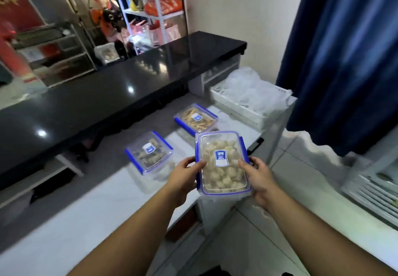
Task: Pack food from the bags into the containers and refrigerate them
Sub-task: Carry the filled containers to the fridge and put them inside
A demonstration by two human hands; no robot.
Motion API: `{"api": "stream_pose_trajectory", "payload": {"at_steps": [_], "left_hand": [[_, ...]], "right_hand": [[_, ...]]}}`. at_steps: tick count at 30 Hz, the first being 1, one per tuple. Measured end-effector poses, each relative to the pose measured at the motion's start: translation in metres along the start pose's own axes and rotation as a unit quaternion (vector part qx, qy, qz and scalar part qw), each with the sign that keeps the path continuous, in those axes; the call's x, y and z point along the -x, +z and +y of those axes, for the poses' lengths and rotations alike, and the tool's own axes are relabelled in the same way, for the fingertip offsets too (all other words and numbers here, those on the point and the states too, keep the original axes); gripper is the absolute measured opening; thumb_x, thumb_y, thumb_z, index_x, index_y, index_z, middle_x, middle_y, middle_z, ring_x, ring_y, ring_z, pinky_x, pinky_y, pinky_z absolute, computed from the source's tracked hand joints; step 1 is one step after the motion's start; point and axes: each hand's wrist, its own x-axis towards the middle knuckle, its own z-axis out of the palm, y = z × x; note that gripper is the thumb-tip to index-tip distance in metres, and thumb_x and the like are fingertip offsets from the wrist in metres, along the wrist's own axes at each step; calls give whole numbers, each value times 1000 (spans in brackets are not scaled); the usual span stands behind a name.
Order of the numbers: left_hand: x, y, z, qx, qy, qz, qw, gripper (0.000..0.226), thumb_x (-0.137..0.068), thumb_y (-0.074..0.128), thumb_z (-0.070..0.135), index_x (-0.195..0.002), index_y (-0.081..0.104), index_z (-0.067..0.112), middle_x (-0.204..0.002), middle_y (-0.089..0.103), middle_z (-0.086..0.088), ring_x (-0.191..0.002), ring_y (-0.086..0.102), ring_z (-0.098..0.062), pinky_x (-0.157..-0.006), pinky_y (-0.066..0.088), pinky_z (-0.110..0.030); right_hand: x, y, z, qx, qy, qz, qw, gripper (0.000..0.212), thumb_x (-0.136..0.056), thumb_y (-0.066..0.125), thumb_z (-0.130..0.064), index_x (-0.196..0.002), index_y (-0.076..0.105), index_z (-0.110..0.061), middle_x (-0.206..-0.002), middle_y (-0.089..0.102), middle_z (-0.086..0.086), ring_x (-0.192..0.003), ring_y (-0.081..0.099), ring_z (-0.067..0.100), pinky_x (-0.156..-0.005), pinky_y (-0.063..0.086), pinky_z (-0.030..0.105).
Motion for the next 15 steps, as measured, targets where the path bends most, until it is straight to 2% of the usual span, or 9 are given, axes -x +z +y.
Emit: {"api": "stream_pose_trajectory", "payload": {"at_steps": [2, 3, 5, 8, 10, 11, 13, 14, 15], "left_hand": [[1, 50, 5, -9, -30, -62, 998, 27, -100, 70, 29, -124, 69, 17, -108, 80, -4, -86, 76, -21, -70, 62, -35], [2, 74, 7, -17, -49, -87, 995, 27, -100, 69, 30, -123, 70, 16, -105, 81, -4, -84, 77, -20, -69, 61, -33], [1, 119, 10, -40, -76, -132, 987, 32, -98, 70, 34, -122, 72, 14, -105, 82, -5, -89, 78, -22, -77, 62, -36], [-7, 181, 17, -72, -84, -184, 977, 38, -95, 73, 38, -122, 72, 11, -107, 81, -8, -90, 77, -24, -81, 59, -37], [-14, 219, 20, -93, -88, -214, 968, 38, -95, 74, 37, -122, 71, 10, -105, 81, -10, -88, 76, -25, -84, 56, -39], [-18, 238, 22, -102, -91, -230, 964, 37, -95, 73, 36, -121, 71, 9, -104, 82, -9, -85, 76, -24, -81, 58, -38], [-30, 276, 23, -116, -95, -260, 954, 35, -95, 74, 34, -118, 72, 8, -101, 82, -9, -77, 77, -21, -67, 62, -32], [-37, 294, 23, -125, -97, -273, 949, 35, -94, 75, 34, -118, 73, 8, -101, 82, -10, -77, 78, -21, -64, 62, -31], [-44, 312, 23, -132, -97, -282, 945, 38, -93, 77, 35, -119, 73, 8, -103, 82, -10, -81, 78, -23, -69, 63, -33]], "right_hand": [[1, -48, -10, -25, -4, 32, 999, 37, -95, 73, -16, -129, 60, -10, -111, 77, 16, -97, 75, 36, -88, 60, 60], [2, -71, -15, -37, -5, 47, 998, 36, -95, 73, -16, -128, 61, -11, -110, 77, 15, -98, 76, 37, -89, 59, 62], [6, -114, -24, -63, -10, 79, 995, 34, -95, 73, -16, -126, 62, -13, -108, 79, 13, -96, 77, 35, -87, 60, 60], [11, -169, -35, -110, -21, 128, 986, 30, -95, 73, -17, -123, 64, -14, -101, 80, 11, -88, 79, 31, -76, 64, 51], [12, -202, -39, -135, -26, 160, 978, 30, -94, 74, -17, -123, 66, -13, -99, 81, 11, -85, 79, 32, -77, 64, 53], [11, -218, -41, -147, -27, 176, 973, 30, -94, 75, -17, -123, 66, -13, -99, 81, 12, -86, 78, 33, -80, 63, 56], [8, -248, -45, -166, -24, 202, 965, 32, -93, 75, -17, -123, 67, -13, -102, 80, 13, -91, 78, 35, -84, 61, 61], [6, -261, -47, -175, -23, 216, 960, 32, -93, 75, -17, -123, 67, -13, -102, 80, 13, -91, 78, 35, -84, 60, 62], [2, -274, -50, -182, -23, 230, 956, 32, -93, 75, -17, -123, 68, -13, -102, 80, 13, -91, 78, 35, -84, 61, 61]]}}
